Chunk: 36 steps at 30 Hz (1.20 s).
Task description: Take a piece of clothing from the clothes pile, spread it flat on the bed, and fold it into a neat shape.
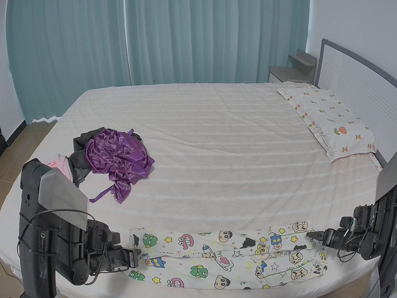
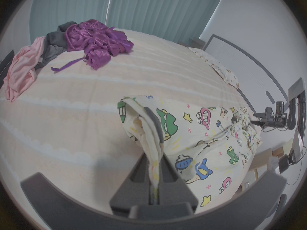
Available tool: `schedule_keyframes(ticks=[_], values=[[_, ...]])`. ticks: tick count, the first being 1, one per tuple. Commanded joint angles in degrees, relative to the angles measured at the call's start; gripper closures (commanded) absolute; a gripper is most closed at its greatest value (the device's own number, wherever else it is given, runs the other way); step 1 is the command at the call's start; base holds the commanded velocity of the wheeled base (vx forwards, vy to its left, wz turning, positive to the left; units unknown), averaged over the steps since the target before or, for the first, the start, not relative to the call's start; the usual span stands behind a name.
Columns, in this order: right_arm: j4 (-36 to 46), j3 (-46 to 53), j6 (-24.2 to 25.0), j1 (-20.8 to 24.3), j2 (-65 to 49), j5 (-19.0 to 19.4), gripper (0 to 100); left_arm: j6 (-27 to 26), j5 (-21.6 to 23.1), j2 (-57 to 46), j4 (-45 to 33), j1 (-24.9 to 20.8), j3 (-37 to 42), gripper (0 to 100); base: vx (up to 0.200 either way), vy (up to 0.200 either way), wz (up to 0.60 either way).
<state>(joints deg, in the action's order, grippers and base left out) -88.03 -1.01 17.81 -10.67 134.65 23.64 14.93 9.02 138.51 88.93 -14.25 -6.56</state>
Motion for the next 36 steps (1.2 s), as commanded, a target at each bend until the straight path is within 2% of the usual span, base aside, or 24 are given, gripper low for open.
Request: schedule_keyframes(ticks=[1, 9, 13, 18, 19, 20, 23, 24, 28, 29, 30, 33, 34, 36], values=[[-1.80, 1.01, 0.03, -1.73, -0.17, 1.32, 0, -0.34, -0.06, -3.86, 1.07, 4.32, -0.21, 100, 0.000, 0.000, 0.00], [-1.97, 1.01, 0.21, -3.31, -0.17, 3.08, 0, -0.61, 0.91, -7.03, 1.07, 10.03, -0.12, 100, 0.000, 0.000, 0.00], [-1.97, 1.01, 0.21, -3.75, 0.09, 3.70, 0, -3.24, 4.25, -9.84, -0.60, 16.71, -1.00, 100, 0.000, 0.000, 0.00], [-1.97, 1.01, 0.21, -4.01, 0.62, 3.78, 0, -3.51, 5.31, -12.83, -6.84, 24.45, -5.39, 100, 0.000, 0.000, 0.00], [-1.97, 1.01, 0.21, -4.01, 0.62, 3.78, 0, -3.51, 5.31, -12.83, -6.84, 24.45, -5.39, 100, 0.000, 0.000, 0.00], [-1.97, 1.01, 0.21, -4.10, 0.88, 3.78, 0, -3.51, 6.62, -15.02, -10.09, 27.87, -7.68, 100, 0.000, 0.000, 0.00], [-1.97, 1.01, 0.21, -4.01, 1.23, 3.78, 0, -3.51, 8.21, -17.92, -15.81, 31.92, -10.84, 100, 0.000, 0.000, 0.00], [-1.97, 1.01, 0.21, -4.01, 1.32, 3.78, 0, -3.60, 9.26, -19.95, -21.78, 35.08, -13.92, 100, 0.000, 0.000, 0.00], [-1.97, 1.01, 0.21, -4.01, 1.50, 3.78, 0, -5.35, 12.07, -23.11, -33.21, 42.11, -20.25, 100, 0.000, 0.000, 0.00], [-1.97, 1.01, 0.21, -4.01, 1.50, 3.78, 0, -5.35, 12.07, -23.11, -33.21, 42.11, -20.25, 100, 0.000, 0.000, 0.00], [-1.97, 1.01, 0.21, -4.01, 1.50, 3.78, 0, -6.06, 13.39, -24.16, -36.81, 45.80, -23.06, 100, 0.000, 0.000, 0.00], [-1.97, 1.01, 0.21, -3.92, 1.67, 3.78, 0, -7.37, 13.48, -24.87, -40.94, 49.67, -26.93, 100, 0.000, 0.000, 0.00], [-1.97, 1.01, 0.21, -3.92, 1.67, 3.78, 0, -7.37, 13.48, -24.87, -40.94, 49.67, -26.93, 100, 0.000, 0.000, 0.00], [-1.97, 1.01, 0.03, -3.84, 2.02, 3.78, 0, -9.66, 13.22, -25.48, -43.58, 52.92, -29.83, 100, 0.000, 0.000, 0.00]])
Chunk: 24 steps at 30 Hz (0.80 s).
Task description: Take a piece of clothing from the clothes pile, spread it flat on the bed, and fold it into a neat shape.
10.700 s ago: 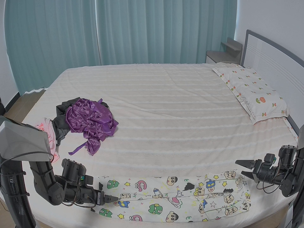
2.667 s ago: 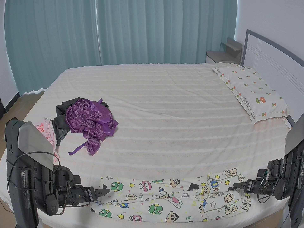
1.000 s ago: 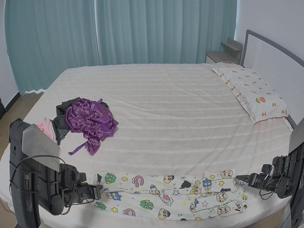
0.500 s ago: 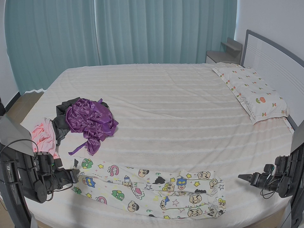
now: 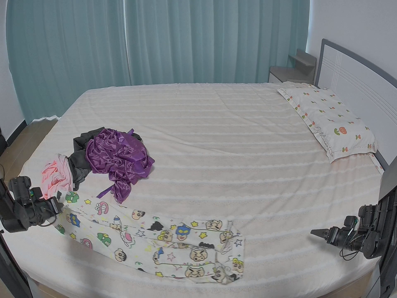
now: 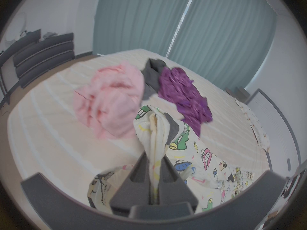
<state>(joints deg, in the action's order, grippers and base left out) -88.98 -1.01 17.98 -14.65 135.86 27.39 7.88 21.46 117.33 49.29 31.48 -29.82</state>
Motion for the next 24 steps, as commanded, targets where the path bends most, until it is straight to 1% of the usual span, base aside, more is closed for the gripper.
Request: schedule_keyframes(ticks=[1, 2, 4, 6, 7, 8, 9, 11, 12, 13, 14, 15, 16, 17, 18, 19, 20, 22, 24], values=[[-1.02, 1.01, -0.14, 0.15, 0.81, 0.03, 0, -2.60, 0.78, -4.31, -3.93, 7.20, -6.57, 100, 0.000, 0.000, 0.00], [-1.02, 1.01, -0.14, 0.24, 0.89, 0.03, 0, -2.60, 0.78, -5.54, -5.43, 8.16, -7.80, 100, 0.000, 0.000, 0.00], [-1.02, 1.01, -0.14, 0.24, 0.89, 0.03, 0, -2.69, 0.78, -6.24, -6.31, 8.16, -7.89, 100, 0.000, 0.000, 0.00], [-1.02, 1.01, -0.40, 0.24, 0.98, 0.03, 0, -2.95, 0.78, -9.76, -9.91, 7.11, -7.27, 100, 0.000, 0.000, 0.00], [-1.02, 1.01, -0.40, 0.24, 0.98, 0.03, 0, -2.95, 0.69, -11.25, -11.23, 5.70, -6.92, 100, 0.000, 0.000, 0.00], [-1.02, 1.01, -0.40, 0.24, 0.98, 0.03, 0, -2.95, 0.61, -11.51, -11.67, 5.26, -6.83, 100, 0.000, 0.000, 0.00], [-1.02, 1.01, -0.49, 0.24, 0.98, 0.03, 0, -2.95, 0.25, -13.45, -13.78, 2.54, -6.04, 100, 0.000, 0.000, 0.00], [-1.02, 1.01, -0.49, 0.24, 0.98, 0.03, 0, -2.95, -1.42, -15.82, -15.62, -1.33, -4.81, 100, 0.000, 0.000, 0.00], [-1.02, 1.01, -0.49, 0.24, 0.98, 0.03, 0, -2.95, -1.42, -15.82, -15.62, -1.33, -4.81, 100, 0.000, 0.000, 0.00], [-1.02, 1.01, -0.49, 0.24, 1.07, 0.03, 0, -2.87, -4.93, -17.75, -16.42, -6.60, -2.97, 100, 0.000, 0.000, 0.00], [-1.02, 1.01, -0.58, 0.24, 1.07, 0.03, 0, -2.87, -6.60, -18.37, -16.42, -9.15, -2.00, 100, 0.000, 0.000, 0.00], [-1.02, 1.01, -0.58, 0.24, 1.07, 0.03, 0, -2.87, -6.60, -18.37, -16.42, -9.15, -2.00, 100, 0.000, 0.000, 0.00], [-1.02, 1.01, -0.67, 0.24, 1.33, 0.03, 0, -2.69, -10.47, -19.78, -16.42, -14.86, 0.11, 100, 0.000, 0.000, 0.00], [-1.02, 1.01, -0.67, 0.24, 1.42, 0.03, 0, -2.51, -12.58, -20.22, -16.50, -18.03, 1.08, 100, 0.000, 0.000, 0.00], [-1.02, 1.01, -0.67, 0.24, 1.42, 0.03, 0, -2.51, -12.75, -20.30, -16.50, -18.56, 1.17, 100, 0.000, 0.000, 0.00], [-1.02, 1.01, -0.67, 0.24, 1.33, 0.03, 0, -1.90, -16.71, -20.57, -16.50, -24.36, 2.40, 100, 0.000, 0.000, 0.00], [-1.02, 1.01, -0.67, 0.24, 1.42, 0.03, 0, -0.93, -19.35, -20.57, -16.50, -27.96, 2.92, 100, 0.000, 0.000, 0.00], [-1.02, 1.01, -0.67, 0.24, 1.42, 0.03, 0, 1.35, -23.56, -20.22, -16.50, -33.76, 3.10, 100, 0.000, 0.000, 0.00], [-1.02, 1.01, -0.75, 0.33, 1.42, 0.03, 0, 3.37, -26.73, -19.95, -16.50, -38.60, 2.75, 100, 0.000, 0.000, 0.00]])
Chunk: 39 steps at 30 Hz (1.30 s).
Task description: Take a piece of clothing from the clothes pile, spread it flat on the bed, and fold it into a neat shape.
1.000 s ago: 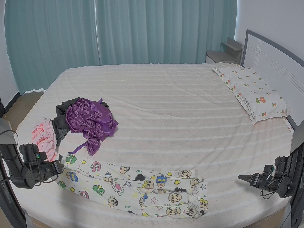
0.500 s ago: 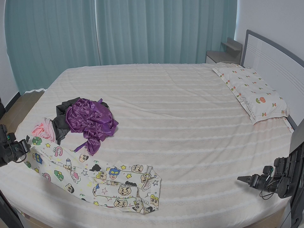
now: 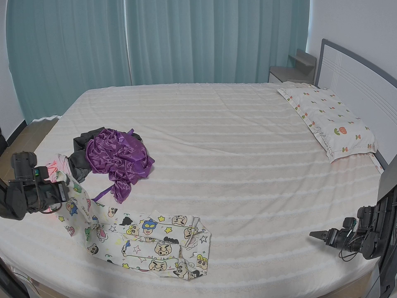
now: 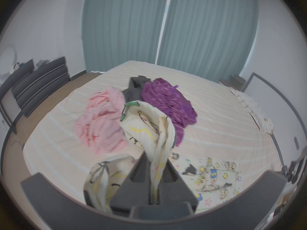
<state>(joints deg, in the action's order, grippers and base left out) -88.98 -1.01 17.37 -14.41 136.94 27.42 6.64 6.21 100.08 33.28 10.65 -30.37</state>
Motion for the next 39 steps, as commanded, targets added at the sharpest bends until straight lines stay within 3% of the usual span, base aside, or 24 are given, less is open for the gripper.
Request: schedule_keyframes(ticks=[1, 3, 4, 5, 14, 18, 23, 28, 33, 34, 39], values=[[-1.02, 1.01, -0.15, 0.08, 0.44, -0.08, 0, 5.05, -12.18, -2.53, -0.50, -19.00, 3.21, 100, 0.000, 0.000, 0.00], [-1.02, 1.01, -0.15, 0.17, 0.44, -0.08, 0, 6.63, -15.26, 0.11, -0.32, -25.33, 2.77, 100, 0.000, 0.000, 0.00], [-1.02, 1.01, -0.15, 0.17, 0.44, -0.08, 0, 6.63, -15.26, 0.11, -0.32, -25.33, 2.77, 100, 0.000, 0.000, 0.00], [-1.02, 1.01, -0.32, 0.08, 0.52, -0.08, 0, 7.59, -17.46, 2.31, -0.15, -29.73, 1.89, 100, 0.000, 0.000, 0.00], [-1.02, 1.01, -1.55, 0.17, 1.14, -0.26, 0, 12.52, -24.40, 15.23, 0.03, -43.97, -4.61, 100, 0.000, 0.000, 0.00], [-1.02, 1.01, -1.55, 0.17, 1.23, -0.26, 0, 14.36, -24.84, 17.69, -0.15, -48.89, -6.99, 100, 0.000, 0.000, 0.00], [-1.02, 1.01, -1.64, 0.26, 1.23, -0.43, 0, 16.38, -27.65, 19.97, -0.23, -53.55, -9.10, 100, 0.000, 0.000, 0.00], [-1.02, 1.01, -1.64, 0.26, 1.23, -0.43, 0, 17.00, -29.67, 22.26, -0.06, -54.69, -10.06, 100, 0.000, 0.000, 0.00], [-1.02, 1.01, -1.99, 0.26, 1.58, -0.52, 0, 20.95, -29.67, 22.08, -0.41, -55.65, -10.24, 100, 0.000, 0.000, 0.00], [-1.02, 1.01, -2.25, 0.26, 1.58, -0.52, 0, 21.13, -29.58, 22.00, -0.41, -55.65, -10.24, 0, 0.000, 0.000, 0.00], [-1.02, 1.01, -2.61, 0.26, 1.67, -0.61, 0, 22.98, -29.41, 21.64, -0.41, -56.89, -9.36, 0, 0.000, 0.000, 0.00]])
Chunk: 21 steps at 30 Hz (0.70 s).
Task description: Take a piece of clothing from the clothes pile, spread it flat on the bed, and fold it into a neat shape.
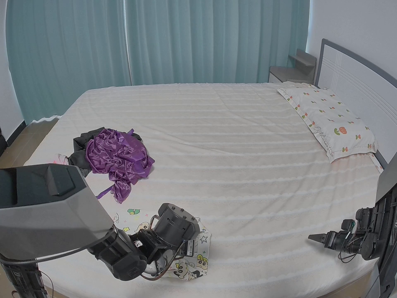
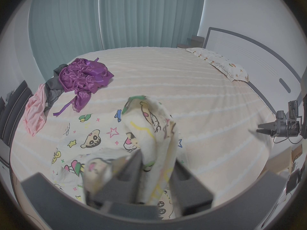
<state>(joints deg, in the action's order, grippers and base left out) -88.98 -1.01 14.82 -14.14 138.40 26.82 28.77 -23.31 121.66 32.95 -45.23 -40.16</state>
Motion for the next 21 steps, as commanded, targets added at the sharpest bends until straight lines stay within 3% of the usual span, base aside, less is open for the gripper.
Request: schedule_keyframes(ticks=[1, 7, 12, 18, 21], values=[[-1.02, 1.01, -0.06, -0.01, 0.20, -0.01, 0, 1.82, 0.11, -0.29, 0.01, -1.27, 0.69, 0, 0.000, 0.000, 0.00], [-1.02, 1.01, -0.15, -0.01, 0.20, -0.01, 0, 3.31, 0.11, -5.82, 0.36, -1.35, 3.07, 0, 0.000, 0.000, 0.00], [-1.02, 1.01, -0.15, -0.01, 0.29, 0.08, 0, 7.62, 0.37, -11.54, 0.45, -1.35, 6.23, 0, 0.000, 0.000, 0.00], [-1.02, 1.01, -0.15, -0.01, 0.29, -0.01, 0, 11.04, 3.71, -13.29, 5.72, -1.44, 11.86, 0, -0.200, 0.000, 0.00], [-1.02, 1.01, -0.15, 0.08, 0.29, 0.08, 0, 11.57, 6.08, -13.29, 9.06, -1.35, 14.67, 0, 0.000, 0.000, 0.00]])
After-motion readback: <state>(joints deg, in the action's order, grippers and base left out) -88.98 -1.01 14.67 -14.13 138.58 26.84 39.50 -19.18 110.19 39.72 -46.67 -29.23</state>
